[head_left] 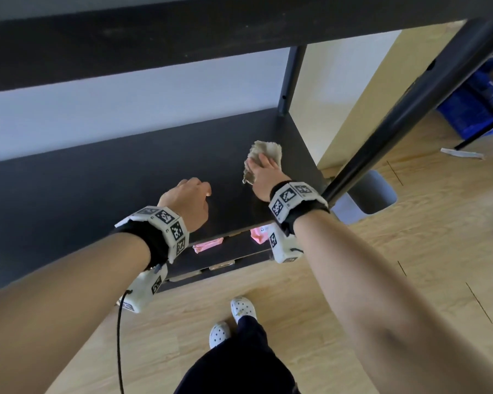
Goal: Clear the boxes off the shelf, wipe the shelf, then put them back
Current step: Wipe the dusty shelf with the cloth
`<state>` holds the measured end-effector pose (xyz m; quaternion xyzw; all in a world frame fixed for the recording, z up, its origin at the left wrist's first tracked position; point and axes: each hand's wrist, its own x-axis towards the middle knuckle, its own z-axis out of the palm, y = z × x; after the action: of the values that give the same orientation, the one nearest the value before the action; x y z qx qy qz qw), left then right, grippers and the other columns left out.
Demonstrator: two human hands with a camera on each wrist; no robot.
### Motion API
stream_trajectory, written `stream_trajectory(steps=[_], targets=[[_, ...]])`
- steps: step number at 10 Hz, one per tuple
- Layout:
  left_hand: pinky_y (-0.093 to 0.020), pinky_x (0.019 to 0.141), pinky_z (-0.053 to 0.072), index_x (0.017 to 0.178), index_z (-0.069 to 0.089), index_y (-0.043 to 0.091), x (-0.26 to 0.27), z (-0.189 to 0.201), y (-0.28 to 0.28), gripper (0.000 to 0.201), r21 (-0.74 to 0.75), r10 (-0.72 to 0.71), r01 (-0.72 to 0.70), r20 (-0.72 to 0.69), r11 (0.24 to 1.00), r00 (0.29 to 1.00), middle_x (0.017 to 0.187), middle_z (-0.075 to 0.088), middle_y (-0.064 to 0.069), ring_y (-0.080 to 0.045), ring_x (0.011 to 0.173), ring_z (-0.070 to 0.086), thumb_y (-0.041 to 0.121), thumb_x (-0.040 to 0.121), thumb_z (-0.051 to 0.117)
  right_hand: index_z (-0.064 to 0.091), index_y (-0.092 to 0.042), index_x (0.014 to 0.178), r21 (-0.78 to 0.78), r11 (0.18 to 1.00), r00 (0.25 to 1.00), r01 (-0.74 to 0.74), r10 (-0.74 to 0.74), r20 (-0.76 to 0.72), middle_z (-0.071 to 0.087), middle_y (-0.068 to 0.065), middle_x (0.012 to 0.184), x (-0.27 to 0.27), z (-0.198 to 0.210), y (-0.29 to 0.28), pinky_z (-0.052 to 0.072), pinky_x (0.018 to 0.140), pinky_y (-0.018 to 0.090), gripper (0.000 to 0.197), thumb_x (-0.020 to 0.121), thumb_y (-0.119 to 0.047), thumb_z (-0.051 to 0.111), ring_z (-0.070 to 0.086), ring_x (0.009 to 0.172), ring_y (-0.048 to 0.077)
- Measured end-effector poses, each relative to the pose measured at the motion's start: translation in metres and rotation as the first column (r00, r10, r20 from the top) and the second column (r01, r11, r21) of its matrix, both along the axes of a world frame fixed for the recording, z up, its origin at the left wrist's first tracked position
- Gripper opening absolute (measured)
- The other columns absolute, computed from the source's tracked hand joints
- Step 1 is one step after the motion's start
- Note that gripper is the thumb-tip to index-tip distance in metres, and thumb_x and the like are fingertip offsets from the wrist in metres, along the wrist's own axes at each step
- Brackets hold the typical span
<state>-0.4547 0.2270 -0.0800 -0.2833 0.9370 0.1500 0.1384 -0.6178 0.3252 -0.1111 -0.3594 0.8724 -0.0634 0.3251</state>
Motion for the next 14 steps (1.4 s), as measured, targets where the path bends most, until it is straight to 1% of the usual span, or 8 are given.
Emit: stream_trajectory(steps=[2,3,5,6,7,9,11,14], targets=[[-0.043,0.096,0.046,0.12,0.057,0.016,-0.011,0.0,0.002,0.033,0.017,-0.053,0.053,-0.007,0.998,0.999,0.126,0.054,-0.003,-0.023,0.118,0.049,0.013,0.093,0.038,0.003,-0.024,0.153,0.064,0.988,0.989,0.14,-0.136,-0.057,-0.01,0.004,0.161,-0.04,0.006,0.011,0.005,0.122,0.039,0.07,0.095,-0.016,0.04,-0.003,0.149,0.03],[-0.045,0.096,0.045,0.119,0.057,0.016,-0.012,0.001,-0.002,0.033,0.018,-0.043,0.043,0.0,0.999,0.999,0.126,0.054,-0.004,-0.025,0.118,0.05,0.014,0.092,0.038,0.008,-0.022,0.153,0.041,0.999,1.0,0.026,-0.025,-0.018,-0.009,0.007,0.161,-0.01,0.009,-0.003,0.003,0.121,0.038,0.064,0.096,-0.014,0.035,-0.003,0.149,0.031],[-0.044,0.096,0.045,0.116,0.058,0.016,-0.014,0.006,-0.009,0.033,0.008,-0.024,0.024,0.015,1.0,1.0,0.125,0.055,-0.005,-0.026,0.118,0.05,0.013,0.092,0.037,0.044,-0.017,0.138,-0.093,0.993,0.992,-0.069,0.059,-0.107,0.021,0.009,0.155,-0.003,0.009,-0.024,0.029,0.112,0.041,0.046,0.093,-0.006,0.04,0.026,0.142,0.029],[-0.045,0.095,0.046,0.116,0.059,0.016,-0.014,0.007,-0.012,0.034,0.021,0.0,-0.001,0.016,1.0,1.0,0.124,0.055,-0.006,-0.027,0.117,0.051,0.012,0.09,0.037,0.036,-0.021,0.142,-0.129,0.992,0.996,-0.003,-0.01,-0.094,0.011,0.006,0.16,0.002,0.0,-0.017,0.025,0.117,0.044,0.05,0.094,-0.008,0.038,0.015,0.147,0.028],[-0.045,0.096,0.046,0.117,0.059,0.016,-0.014,0.008,-0.013,0.034,0.03,0.004,-0.005,0.017,1.0,1.0,0.124,0.055,-0.005,-0.026,0.118,0.051,0.011,0.09,0.038,0.01,-0.023,0.152,-0.063,0.998,0.997,-0.013,0.008,-0.082,-0.005,0.006,0.162,0.008,-0.01,-0.021,0.004,0.123,0.04,0.055,0.101,-0.02,0.029,-0.003,0.149,0.028],[-0.044,0.097,0.045,0.117,0.059,0.016,-0.026,0.004,-0.017,0.033,0.009,0.001,-0.001,-0.016,1.0,1.0,0.125,0.056,-0.004,-0.025,0.118,0.05,0.012,0.092,0.038,0.017,-0.012,0.151,-0.058,0.998,0.991,0.001,-0.009,-0.134,0.007,0.012,0.161,-0.043,-0.007,-0.037,0.007,0.121,0.04,0.057,0.099,-0.025,0.035,0.006,0.148,0.03],[-0.044,0.094,0.046,0.117,0.058,0.015,-0.032,0.002,-0.027,0.031,-0.013,0.012,-0.013,-0.087,1.0,0.996,0.123,0.057,-0.004,-0.025,0.116,0.05,0.015,0.093,0.037,0.016,-0.01,0.151,-0.008,0.98,0.96,0.2,-0.198,-0.196,0.005,0.016,0.16,-0.089,-0.015,-0.03,0.006,0.121,0.041,0.057,0.099,-0.022,0.034,0.004,0.148,0.033],[-0.045,0.092,0.048,0.118,0.058,0.015,-0.04,-0.01,-0.033,0.035,-0.023,0.057,-0.059,-0.08,0.998,0.995,0.122,0.059,-0.004,-0.025,0.113,0.053,0.031,0.098,0.034,0.01,-0.025,0.152,-0.036,0.998,0.981,-0.048,0.04,-0.189,-0.007,0.002,0.162,-0.08,-0.014,-0.051,0.003,0.12,0.038,0.055,0.102,-0.032,0.03,-0.003,0.149,0.03]])
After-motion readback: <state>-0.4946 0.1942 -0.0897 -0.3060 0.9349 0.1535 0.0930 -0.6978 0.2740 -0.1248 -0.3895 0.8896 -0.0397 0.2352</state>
